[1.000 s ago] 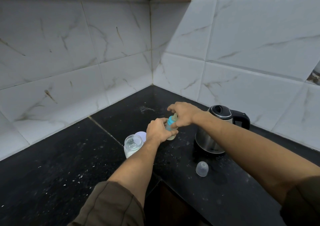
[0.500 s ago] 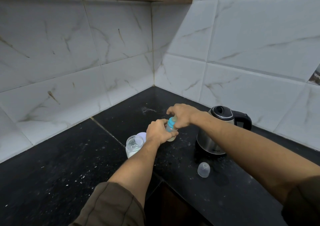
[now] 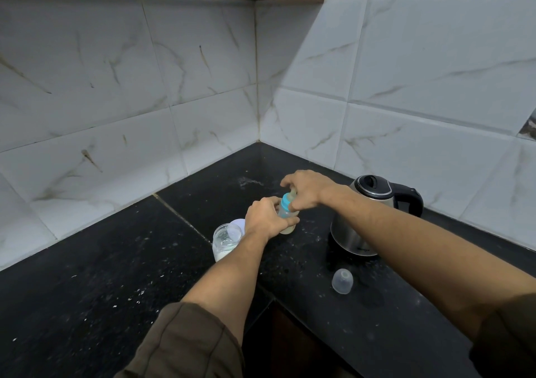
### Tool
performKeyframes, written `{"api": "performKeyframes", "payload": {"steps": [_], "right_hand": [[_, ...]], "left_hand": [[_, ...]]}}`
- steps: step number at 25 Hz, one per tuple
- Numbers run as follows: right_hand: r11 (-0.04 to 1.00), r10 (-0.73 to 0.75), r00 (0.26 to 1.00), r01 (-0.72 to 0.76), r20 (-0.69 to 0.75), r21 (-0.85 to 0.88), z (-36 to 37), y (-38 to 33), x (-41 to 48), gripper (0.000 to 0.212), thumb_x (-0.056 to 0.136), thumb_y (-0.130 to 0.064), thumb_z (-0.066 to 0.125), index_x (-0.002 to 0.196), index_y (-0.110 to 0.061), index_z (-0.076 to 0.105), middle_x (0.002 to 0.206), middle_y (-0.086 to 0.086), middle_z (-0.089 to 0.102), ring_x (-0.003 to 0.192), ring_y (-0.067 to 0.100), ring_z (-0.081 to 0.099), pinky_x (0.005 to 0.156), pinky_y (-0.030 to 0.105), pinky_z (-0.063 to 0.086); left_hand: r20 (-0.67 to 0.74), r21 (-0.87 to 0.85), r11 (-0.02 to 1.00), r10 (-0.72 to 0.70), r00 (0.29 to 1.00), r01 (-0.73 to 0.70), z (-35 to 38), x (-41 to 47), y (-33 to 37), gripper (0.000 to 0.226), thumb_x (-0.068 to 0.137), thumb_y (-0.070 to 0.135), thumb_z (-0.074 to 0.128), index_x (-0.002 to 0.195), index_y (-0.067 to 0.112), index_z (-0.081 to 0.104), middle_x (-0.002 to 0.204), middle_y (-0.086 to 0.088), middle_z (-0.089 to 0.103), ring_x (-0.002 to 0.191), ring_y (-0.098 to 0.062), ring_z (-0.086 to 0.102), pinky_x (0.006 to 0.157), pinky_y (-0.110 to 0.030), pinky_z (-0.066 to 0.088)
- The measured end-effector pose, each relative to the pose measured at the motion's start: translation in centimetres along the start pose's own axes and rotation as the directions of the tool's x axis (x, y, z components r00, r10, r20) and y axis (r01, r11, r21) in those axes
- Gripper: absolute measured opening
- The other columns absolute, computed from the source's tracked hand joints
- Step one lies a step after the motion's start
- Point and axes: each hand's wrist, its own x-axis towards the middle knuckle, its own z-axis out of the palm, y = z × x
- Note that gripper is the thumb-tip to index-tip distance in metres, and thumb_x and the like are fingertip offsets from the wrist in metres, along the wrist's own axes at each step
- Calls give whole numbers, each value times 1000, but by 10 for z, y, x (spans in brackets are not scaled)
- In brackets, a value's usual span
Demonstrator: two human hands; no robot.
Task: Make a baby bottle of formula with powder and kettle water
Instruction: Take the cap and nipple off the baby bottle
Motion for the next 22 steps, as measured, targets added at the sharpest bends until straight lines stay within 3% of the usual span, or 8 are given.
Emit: {"api": "performKeyframes", "payload": {"steps": [2,4,9,12,14,16,18,22], "right_hand": [[995,100,994,-99,-33,22,1,1,1,48,80,-51,73,119,-24,67,113,-2,70,102,21,65,82,35,55],[995,91,995,-89,-40,44,2,3,1,34,83,-48,76,105,-22,73,102,-1,72,94,20,65,73,31,50],[994,-104,993,105,52,-22,-4,2,-6,48,86,-18,76,133,-23,69,128,-1,66,116,21,61,87,28,45],[1000,-12,999,12,-31,26,0,0,-1,63,83,-43,79,140,-20,62,132,2,65,120,24,61,96,33,51],[993,107,991,-101,-86,67,3,1,1,57,80,-61,75,119,-19,72,112,0,72,102,23,67,84,34,55],[990,124,990,-119,-70,75,5,2,2,42,81,-52,81,105,-19,75,100,0,73,91,19,66,72,30,50],[999,42,999,-42,-14,32,3,1,1,32,82,-31,84,110,-21,75,104,-1,71,93,18,63,71,28,45],[997,-65,998,64,2,33,1,0,1,35,78,-13,80,107,-24,64,104,-4,58,95,18,58,67,24,41]], "left_hand": [[-8,-21,1000,-3,1000,3,0,0,1,54,65,58,88,110,31,76,92,11,76,89,-10,70,81,-32,57],[-11,-17,1000,1,1000,-2,-1,0,2,53,64,58,89,108,31,76,92,11,76,89,-10,70,82,-33,58],[15,3,1000,4,1000,-4,-2,1,0,56,65,57,89,111,29,73,96,11,77,92,-10,71,85,-34,59],[7,-19,1000,-1,1000,1,-2,-1,1,51,65,55,89,108,30,75,92,10,76,90,-11,71,83,-34,58],[0,-34,999,-3,1000,3,-2,-1,3,49,65,55,89,106,33,76,90,10,75,88,-12,71,81,-35,58],[4,-30,1000,1,1000,-1,-3,1,2,49,64,55,89,104,32,76,90,11,76,87,-11,70,82,-35,59],[21,-22,1000,2,1000,-2,-1,2,2,53,64,54,90,108,30,75,94,11,76,90,-9,70,85,-34,59],[42,-78,996,-33,999,36,6,2,-3,56,63,52,92,111,29,74,97,12,77,94,-9,71,90,-35,58]]}}
